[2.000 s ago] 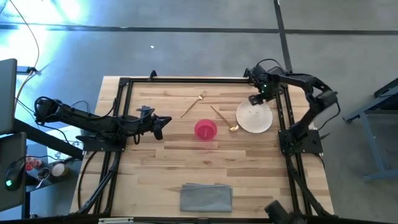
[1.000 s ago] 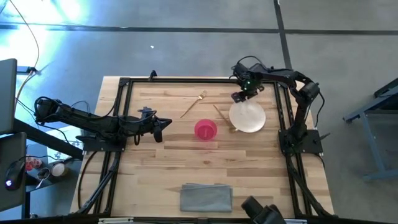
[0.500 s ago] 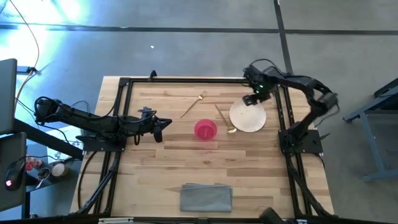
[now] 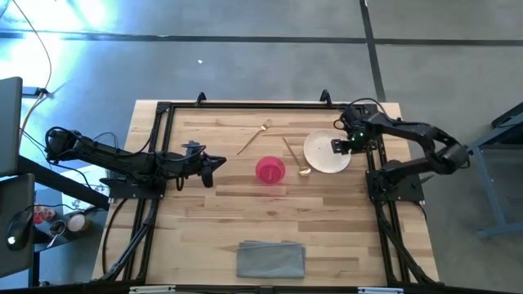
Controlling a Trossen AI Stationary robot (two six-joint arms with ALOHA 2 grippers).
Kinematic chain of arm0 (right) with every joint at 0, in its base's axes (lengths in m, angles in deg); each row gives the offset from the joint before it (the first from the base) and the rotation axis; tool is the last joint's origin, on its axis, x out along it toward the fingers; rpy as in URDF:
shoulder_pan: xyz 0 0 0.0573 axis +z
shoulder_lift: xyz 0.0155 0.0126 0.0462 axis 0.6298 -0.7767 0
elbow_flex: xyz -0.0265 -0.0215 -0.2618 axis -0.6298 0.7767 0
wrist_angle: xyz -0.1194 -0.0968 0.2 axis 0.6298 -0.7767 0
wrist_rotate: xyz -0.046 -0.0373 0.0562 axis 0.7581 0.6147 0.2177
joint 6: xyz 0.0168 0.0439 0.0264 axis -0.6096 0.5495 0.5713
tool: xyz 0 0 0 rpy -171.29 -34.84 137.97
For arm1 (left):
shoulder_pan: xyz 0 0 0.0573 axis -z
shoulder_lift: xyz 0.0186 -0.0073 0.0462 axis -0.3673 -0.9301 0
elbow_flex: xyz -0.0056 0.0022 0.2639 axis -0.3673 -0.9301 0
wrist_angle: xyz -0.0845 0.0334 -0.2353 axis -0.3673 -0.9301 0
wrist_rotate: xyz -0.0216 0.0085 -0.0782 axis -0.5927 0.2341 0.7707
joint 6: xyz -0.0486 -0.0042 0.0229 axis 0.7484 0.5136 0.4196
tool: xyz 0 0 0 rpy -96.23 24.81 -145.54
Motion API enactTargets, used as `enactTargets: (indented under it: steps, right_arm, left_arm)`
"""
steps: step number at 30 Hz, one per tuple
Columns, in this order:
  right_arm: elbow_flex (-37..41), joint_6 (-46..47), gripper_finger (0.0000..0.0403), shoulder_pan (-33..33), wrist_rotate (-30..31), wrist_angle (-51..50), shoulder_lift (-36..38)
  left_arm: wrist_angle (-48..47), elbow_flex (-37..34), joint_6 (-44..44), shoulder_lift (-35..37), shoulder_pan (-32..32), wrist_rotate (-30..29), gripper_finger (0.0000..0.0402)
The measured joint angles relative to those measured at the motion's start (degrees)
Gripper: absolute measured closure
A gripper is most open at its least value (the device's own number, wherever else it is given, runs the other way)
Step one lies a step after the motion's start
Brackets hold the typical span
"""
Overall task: Set table place
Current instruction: Move the white plate to the middle
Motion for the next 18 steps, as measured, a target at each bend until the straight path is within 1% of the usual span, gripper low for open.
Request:
enactTargets:
  steps: [6,11,15,18]
  right_arm:
    - [-1.5,0.0,0.0222,0.2,0.9,0.3,0.1]
    - [-3.1,0.0,0.0222,0.2,2.8,-1.7,0.1]
    - [-3.2,0.2,0.0222,0.2,4.3,-3.9,0.1]
    - [-2.2,0.9,0.0222,0.2,4.3,-3.1,0.1]
  left_arm:
    - [0.0,0.0,0.0,0.0,0.0,0.2,0.0387]
    - [0.0,0.0,0.0,0.0,0.0,0.2,0.0387]
    - [0.0,0.0,0.0,0.0,0.0,0.2,0.0387]
    - [0.0,0.0,0.0,0.0,0.0,0.2,0.0387]
